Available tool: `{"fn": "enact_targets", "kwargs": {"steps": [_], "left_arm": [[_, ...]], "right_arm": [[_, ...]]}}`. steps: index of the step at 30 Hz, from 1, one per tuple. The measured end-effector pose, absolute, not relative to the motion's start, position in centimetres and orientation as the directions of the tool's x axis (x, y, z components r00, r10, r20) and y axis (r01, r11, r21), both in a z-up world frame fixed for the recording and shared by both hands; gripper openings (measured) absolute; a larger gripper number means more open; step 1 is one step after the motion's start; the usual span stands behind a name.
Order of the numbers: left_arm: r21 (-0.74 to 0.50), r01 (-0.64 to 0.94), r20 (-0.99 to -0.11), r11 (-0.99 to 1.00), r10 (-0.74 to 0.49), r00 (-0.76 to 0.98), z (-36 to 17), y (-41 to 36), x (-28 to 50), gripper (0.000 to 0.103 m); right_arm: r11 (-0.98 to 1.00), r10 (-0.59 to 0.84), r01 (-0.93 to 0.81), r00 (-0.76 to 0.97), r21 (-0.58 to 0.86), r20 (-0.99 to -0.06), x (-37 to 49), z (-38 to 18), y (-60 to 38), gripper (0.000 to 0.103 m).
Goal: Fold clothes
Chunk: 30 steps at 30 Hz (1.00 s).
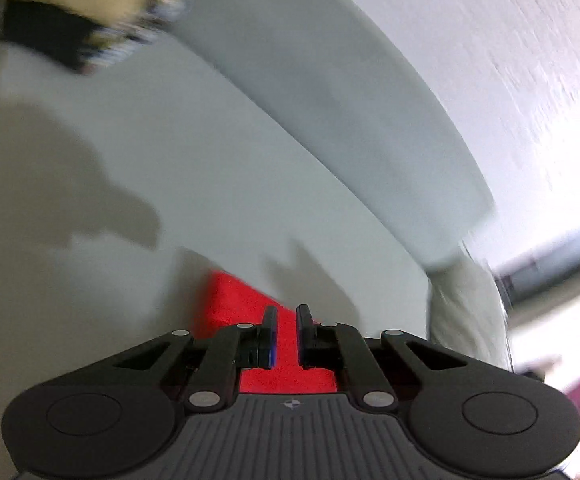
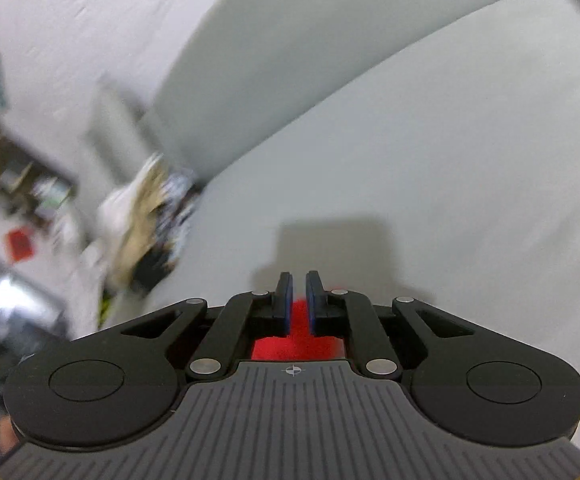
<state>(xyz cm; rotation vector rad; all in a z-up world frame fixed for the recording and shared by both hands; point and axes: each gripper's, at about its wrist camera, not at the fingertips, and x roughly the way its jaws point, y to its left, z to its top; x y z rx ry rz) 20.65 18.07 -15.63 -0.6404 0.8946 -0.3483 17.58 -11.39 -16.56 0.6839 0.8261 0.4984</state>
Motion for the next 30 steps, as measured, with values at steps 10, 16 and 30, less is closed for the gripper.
{"fn": "enact_targets", "kwargs": {"steps": [10, 16, 30], "left_arm": [[-0.349, -0.129, -0.740, 0.928, -0.189, 0.646, -16.1, 16.6, 22.1, 0.004], [-0.336, -0.044, -0.701, 0.941, -0.218, 0.679, -11.0, 17.3, 12.8, 0.035], [-0.174, 0.192, -0.720, 0.966, -0.258, 0.645, -12.7, 11.1, 2.5, 0.029]], "right_arm": [[0.776, 0.393, 0.129, 0.665, 0.617, -0.634, 19.2, -18.3, -14.0, 0.004], [0.843, 0.361, 0.026, 0.714, 0.538, -0.600, 11.0, -12.1, -14.0, 0.012], [0.894, 0.382, -0.436, 0.626, 0.102, -0.679, -3.4, -9.6, -3.2, 0.041]]}}
